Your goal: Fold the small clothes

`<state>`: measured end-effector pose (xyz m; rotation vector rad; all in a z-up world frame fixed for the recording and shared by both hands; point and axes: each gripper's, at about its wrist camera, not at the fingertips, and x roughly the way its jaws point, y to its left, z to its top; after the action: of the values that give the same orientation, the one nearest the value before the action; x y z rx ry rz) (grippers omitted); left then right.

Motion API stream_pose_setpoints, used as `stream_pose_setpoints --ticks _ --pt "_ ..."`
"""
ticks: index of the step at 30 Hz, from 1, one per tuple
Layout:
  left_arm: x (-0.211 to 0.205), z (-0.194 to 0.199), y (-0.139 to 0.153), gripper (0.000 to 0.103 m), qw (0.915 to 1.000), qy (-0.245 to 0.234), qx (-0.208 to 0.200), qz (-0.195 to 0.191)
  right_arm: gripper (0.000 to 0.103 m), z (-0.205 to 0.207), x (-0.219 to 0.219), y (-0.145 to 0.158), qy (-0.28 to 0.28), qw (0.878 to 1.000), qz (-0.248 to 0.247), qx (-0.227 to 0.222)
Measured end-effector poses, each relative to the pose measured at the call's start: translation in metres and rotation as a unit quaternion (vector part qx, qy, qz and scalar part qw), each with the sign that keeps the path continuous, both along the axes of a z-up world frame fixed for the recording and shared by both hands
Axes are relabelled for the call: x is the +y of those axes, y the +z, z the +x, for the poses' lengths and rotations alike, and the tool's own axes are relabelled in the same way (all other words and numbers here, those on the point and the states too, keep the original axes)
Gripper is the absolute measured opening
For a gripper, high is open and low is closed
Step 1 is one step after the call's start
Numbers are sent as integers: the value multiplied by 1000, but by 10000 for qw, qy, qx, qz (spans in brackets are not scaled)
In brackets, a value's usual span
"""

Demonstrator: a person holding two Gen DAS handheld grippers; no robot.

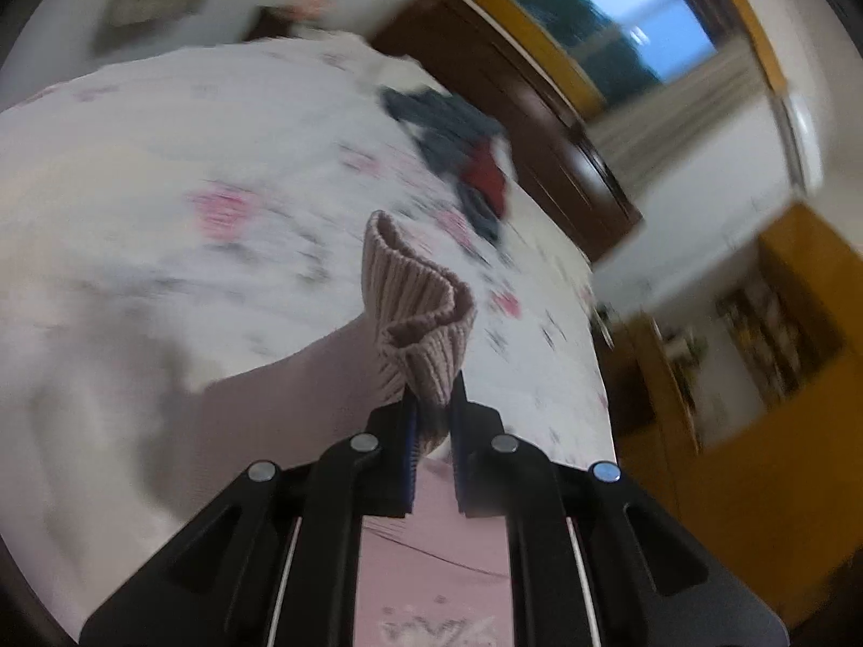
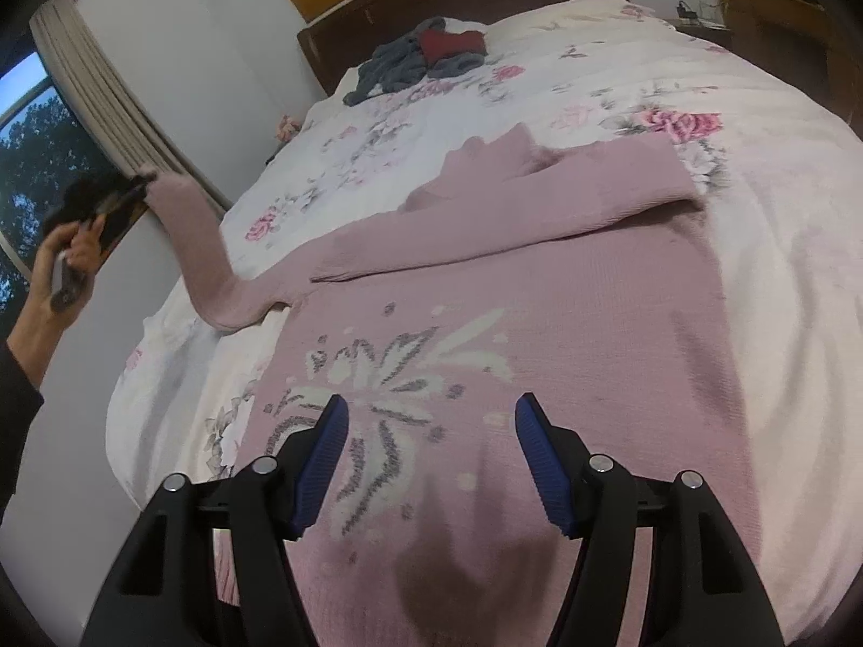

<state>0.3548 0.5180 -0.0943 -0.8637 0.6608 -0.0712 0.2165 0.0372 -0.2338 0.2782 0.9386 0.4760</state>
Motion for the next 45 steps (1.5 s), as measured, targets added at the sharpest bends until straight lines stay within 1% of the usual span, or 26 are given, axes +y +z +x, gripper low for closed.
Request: stream_pose_setpoints --ticks 1,3,4,9,12,15,16,18,19,21,22,23,24,25,26,27,28,30,32,33,35,36,39,41,43,45 --pt "-28 13 -1 8 9997 -227 12 88 65 0 -6 1 -38 10000 21 7" --pt "-62 31 -7 8 9986 -494 64 200 65 1 -16 1 -100 9999 43 8" --pt "-87 44 -13 8 9971 -686 143 290 65 2 -22 1 -143 9999 55 6" --pt "-167 66 -61 8 9890 -1291 485 527 65 11 -46 -4 -315 9994 114 95" --pt "-211 86 -98 8 9809 -1647 749 710 65 17 -57 -10 -390 9990 147 183" --pt "-250 98 -136 9 9688 -2071 993 926 65 24 -64 -13 -418 9986 189 272" --pt "-262 99 -152 10 9626 -2267 1081 1017 65 27 -66 -14 -411 9985 195 295" --pt "-272 101 -171 26 9561 -2460 1177 1077 69 39 -68 -13 -355 9984 227 369" --pt "-273 98 -180 32 9556 -2478 1185 1066 70 43 -69 -12 -343 9982 271 400" --pt "-262 86 -184 48 9619 -2307 1101 965 76 60 -71 -11 -340 9969 458 545" --pt "-250 73 -182 53 9691 -2116 962 826 77 75 -71 -10 -320 9954 602 678" --pt "-242 62 -177 63 9738 -1969 863 743 78 86 -70 -11 -287 9939 714 786" --pt "-224 43 -175 71 9821 -1685 660 522 78 103 -66 -11 -240 9912 900 938" --pt "-211 27 -173 75 9871 -1498 483 305 78 123 -61 -13 -185 9872 1133 1110" --pt "-203 14 -173 79 9897 -1367 376 183 77 136 -57 -16 -151 9835 1289 1262" --pt "-192 2 -175 79 9920 -1232 267 89 73 160 -47 -24 -111 9758 1544 1545" --pt "-179 -14 -179 79 9938 -1109 113 3 71 175 -42 -29 -84 9712 1677 1692" --pt "-168 -23 -182 80 9942 -1064 -48 -170 60 218 -21 -49 -37 9583 1909 2128" --pt "-152 -21 -181 80 9940 -1038 -98 -341 59 246 -7 -67 -67 9509 1900 2443" --pt "-144 -20 -179 80 9939 -992 -238 -427 57 265 4 -81 -119 9463 1800 2682" --pt "-140 -20 -179 81 9944 -866 -468 -379 57 283 17 -96 -142 9443 1559 2894" --pt "-135 -24 -180 81 9957 -713 -484 -327 57 290 24 -102 -139 9427 1467 2993" --pt "-119 -20 -192 80 9943 -621 -406 -770 57 296 38 -106 -50 9424 1366 3051" --pt "-105 -25 -190 80 9936 -378 -601 -879 57 297 49 -105 94 9410 1345 3103" --pt "-92 -32 -188 80 9921 -123 -755 -996 49 296 57 -103 176 9430 1202 3097" --pt "-80 -43 -183 80 9904 47 -889 -1055 11 296 60 -99 227 9435 1106 3117"
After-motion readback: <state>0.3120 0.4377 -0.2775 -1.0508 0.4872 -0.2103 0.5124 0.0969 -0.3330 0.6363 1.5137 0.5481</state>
